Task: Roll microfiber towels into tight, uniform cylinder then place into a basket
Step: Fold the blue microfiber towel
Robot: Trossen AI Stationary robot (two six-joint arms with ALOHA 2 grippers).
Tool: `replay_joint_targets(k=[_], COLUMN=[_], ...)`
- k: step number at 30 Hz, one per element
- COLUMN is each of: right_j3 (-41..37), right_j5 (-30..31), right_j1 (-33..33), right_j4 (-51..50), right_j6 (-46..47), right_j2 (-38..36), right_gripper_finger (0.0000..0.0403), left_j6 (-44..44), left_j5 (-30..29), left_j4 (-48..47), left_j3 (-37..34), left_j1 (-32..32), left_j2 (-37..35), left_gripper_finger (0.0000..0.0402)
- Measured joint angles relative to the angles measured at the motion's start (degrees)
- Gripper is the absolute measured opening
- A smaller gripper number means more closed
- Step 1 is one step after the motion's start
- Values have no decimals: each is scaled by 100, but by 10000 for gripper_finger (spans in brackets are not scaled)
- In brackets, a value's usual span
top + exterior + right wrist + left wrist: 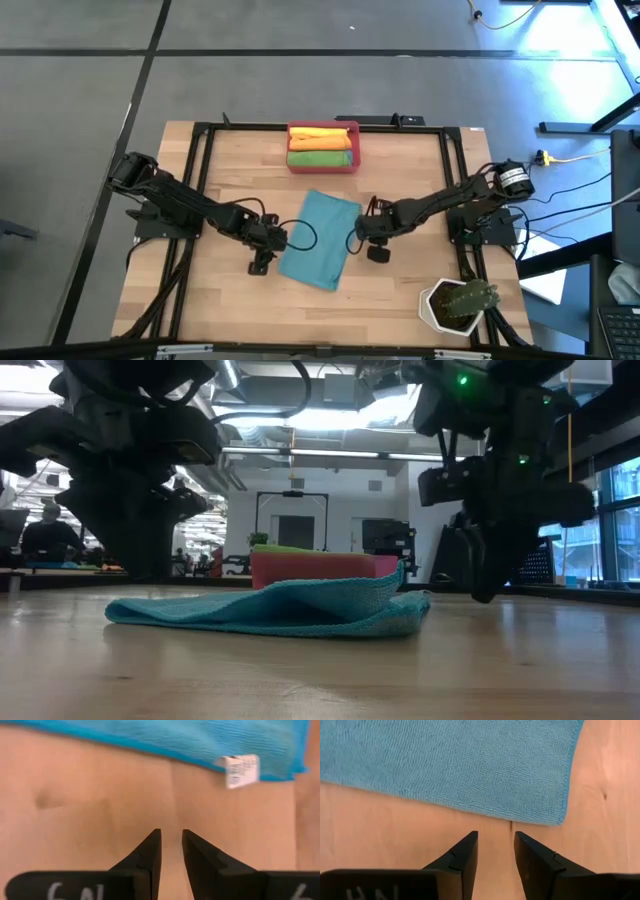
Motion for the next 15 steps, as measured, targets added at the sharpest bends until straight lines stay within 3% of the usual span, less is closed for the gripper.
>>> replay_joint_targets(k=[8, 15], right_j3=[4, 7], right_j5=[-206, -214], right_j1=[318, 397], right_j4=[431, 801], right_j6=[-442, -716], right_j2=[-2, -8], right_gripper_finger=[80, 80], left_j6=[228, 233], left_j5=[-24, -699], left_j4=[118, 168], left_j3=[0, 1], left_j1=[3, 6], left_j2=[0, 0], left_gripper_finger=[119, 119])
